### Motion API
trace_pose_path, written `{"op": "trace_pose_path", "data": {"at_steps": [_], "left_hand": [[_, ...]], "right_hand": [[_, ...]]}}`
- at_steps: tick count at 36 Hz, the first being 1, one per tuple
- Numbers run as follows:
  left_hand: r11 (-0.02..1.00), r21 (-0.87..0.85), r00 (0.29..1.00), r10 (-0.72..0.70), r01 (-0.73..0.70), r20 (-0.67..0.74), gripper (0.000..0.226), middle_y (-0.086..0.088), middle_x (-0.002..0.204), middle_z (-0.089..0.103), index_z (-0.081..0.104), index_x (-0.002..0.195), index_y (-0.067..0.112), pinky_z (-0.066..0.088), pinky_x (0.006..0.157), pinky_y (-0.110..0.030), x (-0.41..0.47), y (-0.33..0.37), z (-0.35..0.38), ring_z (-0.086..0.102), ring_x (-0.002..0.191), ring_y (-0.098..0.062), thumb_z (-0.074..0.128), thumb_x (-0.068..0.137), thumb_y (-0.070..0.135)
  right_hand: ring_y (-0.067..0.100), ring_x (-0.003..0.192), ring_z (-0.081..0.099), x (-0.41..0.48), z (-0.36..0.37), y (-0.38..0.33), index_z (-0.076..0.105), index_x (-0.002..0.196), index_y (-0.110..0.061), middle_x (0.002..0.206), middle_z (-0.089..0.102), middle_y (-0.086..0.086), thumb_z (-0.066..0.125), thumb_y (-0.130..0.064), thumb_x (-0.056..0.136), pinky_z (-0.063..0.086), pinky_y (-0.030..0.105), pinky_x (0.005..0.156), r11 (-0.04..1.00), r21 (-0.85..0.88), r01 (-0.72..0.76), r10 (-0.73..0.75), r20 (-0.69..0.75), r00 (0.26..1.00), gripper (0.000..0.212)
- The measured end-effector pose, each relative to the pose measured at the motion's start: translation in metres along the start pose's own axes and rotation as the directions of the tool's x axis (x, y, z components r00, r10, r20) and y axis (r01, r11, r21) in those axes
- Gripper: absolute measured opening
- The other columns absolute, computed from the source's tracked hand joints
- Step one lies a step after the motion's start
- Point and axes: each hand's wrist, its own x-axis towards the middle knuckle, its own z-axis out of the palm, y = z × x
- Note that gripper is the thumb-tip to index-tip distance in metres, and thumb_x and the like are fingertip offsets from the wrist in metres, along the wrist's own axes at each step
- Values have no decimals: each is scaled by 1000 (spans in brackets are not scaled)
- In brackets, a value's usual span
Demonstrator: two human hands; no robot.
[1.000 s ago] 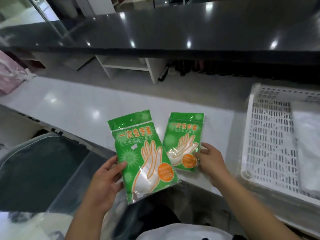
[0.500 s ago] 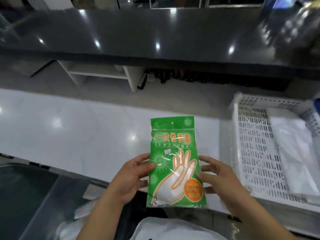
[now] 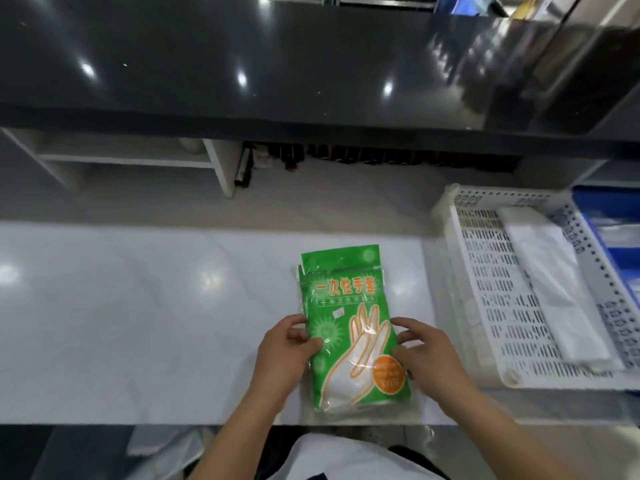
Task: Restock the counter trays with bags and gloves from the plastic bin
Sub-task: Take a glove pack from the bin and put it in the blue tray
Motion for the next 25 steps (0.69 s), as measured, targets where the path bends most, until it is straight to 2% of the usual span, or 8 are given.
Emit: {"op": "trace_pose_path", "data": {"at_steps": [3,6,8,10,12,15,19,25], "left_hand": [[1000,21,1000,15,-16,23,35,14,73,69,67,97,31,59,78,-50,1,-2,-4,70,74,-22,77,73,8],[997,70,998,43,-46,40,42,4,98,68,61,103,36,58,81,-53,1,-3,-7,70,88,-24,77,76,9],[996,73,998,39,-43,54,50,4,109,64,55,112,37,58,83,-50,2,-2,-9,68,93,-19,75,79,5],[1000,22,997,19,-21,81,57,7,113,62,50,120,37,59,80,-41,2,-1,-10,67,95,-12,74,80,3],[1000,-15,994,-1,3,110,60,10,114,62,48,124,35,59,78,-36,1,0,-10,66,95,-7,72,81,2],[996,-70,987,-41,52,157,52,3,111,70,54,120,26,59,86,-45,2,0,-9,70,97,-16,70,81,-4],[990,-106,972,-62,88,228,37,-4,96,79,68,112,12,58,87,-47,6,1,-10,74,92,-26,66,83,-10],[981,-161,928,-44,111,369,45,-6,102,77,65,117,29,58,64,-35,9,10,-26,75,86,-27,68,85,-2]], "right_hand": [[12,61,65,-1,2,3,69,106,-37,90,67,3,64,2,82,48,22,51,1000,2,-17,17,2,1000,46],[11,68,68,0,2,7,70,105,-37,92,68,1,65,0,82,56,32,60,1000,-20,-8,7,-36,999,44],[17,79,69,2,2,6,70,108,-33,98,66,0,68,-6,83,58,38,67,1000,3,-21,21,-56,998,38],[19,88,68,5,1,3,68,114,-31,105,63,-1,72,-15,83,55,35,66,997,58,-50,53,-62,997,35],[19,91,67,7,0,-3,63,119,-33,107,63,-2,76,-24,81,54,31,65,995,61,-79,83,-61,995,41],[18,81,71,10,3,-15,58,125,-28,102,70,2,77,-17,80,52,22,52,982,77,-173,173,5,985,50],[22,72,71,12,8,-26,64,116,-21,92,74,9,77,-7,77,51,28,55,956,87,-281,277,47,960,43],[20,78,75,-3,-2,-29,66,112,-20,90,78,6,76,-7,78,54,31,61,939,205,-275,254,124,959,38]]}}
